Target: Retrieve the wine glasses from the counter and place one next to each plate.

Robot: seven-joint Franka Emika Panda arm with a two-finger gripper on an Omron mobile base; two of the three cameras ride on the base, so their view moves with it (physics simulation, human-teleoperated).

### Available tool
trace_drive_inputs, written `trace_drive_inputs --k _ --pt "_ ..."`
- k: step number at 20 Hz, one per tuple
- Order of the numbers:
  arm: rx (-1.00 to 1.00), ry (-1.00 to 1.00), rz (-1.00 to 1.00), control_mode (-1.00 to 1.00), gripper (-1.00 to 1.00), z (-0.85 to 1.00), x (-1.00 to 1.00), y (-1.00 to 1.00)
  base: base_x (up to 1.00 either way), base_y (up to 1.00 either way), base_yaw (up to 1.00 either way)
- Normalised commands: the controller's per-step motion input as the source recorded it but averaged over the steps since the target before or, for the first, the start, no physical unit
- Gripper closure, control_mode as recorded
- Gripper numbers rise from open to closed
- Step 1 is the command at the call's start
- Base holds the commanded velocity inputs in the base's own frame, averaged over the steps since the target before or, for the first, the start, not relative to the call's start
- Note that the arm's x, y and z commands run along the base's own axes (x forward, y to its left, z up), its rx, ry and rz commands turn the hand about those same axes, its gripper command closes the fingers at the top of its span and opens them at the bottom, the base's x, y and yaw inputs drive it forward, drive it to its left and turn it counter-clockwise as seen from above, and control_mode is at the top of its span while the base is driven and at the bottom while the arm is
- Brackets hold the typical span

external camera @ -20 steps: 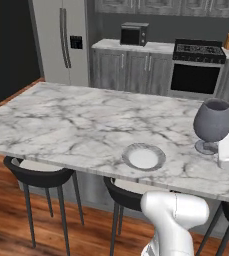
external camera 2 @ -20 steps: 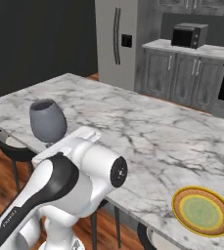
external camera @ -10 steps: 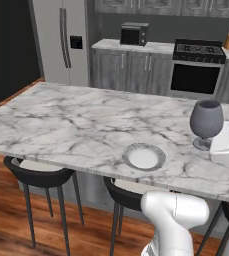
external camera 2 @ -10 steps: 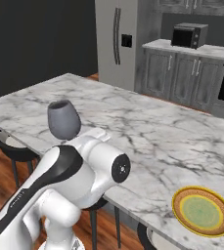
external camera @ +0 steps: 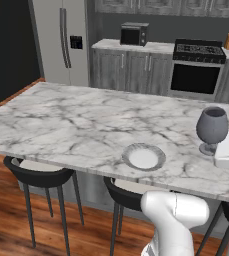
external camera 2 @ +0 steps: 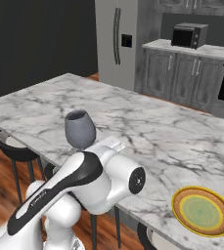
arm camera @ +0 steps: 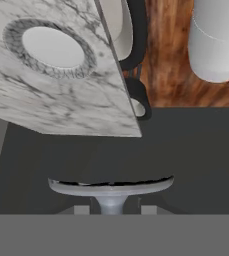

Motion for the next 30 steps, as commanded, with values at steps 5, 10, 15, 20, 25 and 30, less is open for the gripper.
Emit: trace_drive_inputs --k 5,10,15,20,25,30 --pt "0.00 0.01 0.00 -1.00 1.00 -0.35 0.27 -0.24 0.00 0.00 0.00" --pt "0.00 0.02 0.00 -1.00 1.00 -0.41 0.38 -0.01 0.00 0.00 0.00" --pt "0.00 0.02 0.00 -1.00 1.00 -0.37 0.33 -0.01 0.00 0.00 0.00" --pt "0.00 0.01 0.00 -1.00 1.00 -0.33 0.22 -0.05 0.00 0.00 0.00" --pt "-0.01 0.00 0.02 -1.00 1.00 -0.30 0.31 -0.03 0.00 0.00 0.00" --pt "-0.01 0.04 0.02 -1.00 1.00 -0.28 0.37 -0.04 0.00 0.00 0.00"
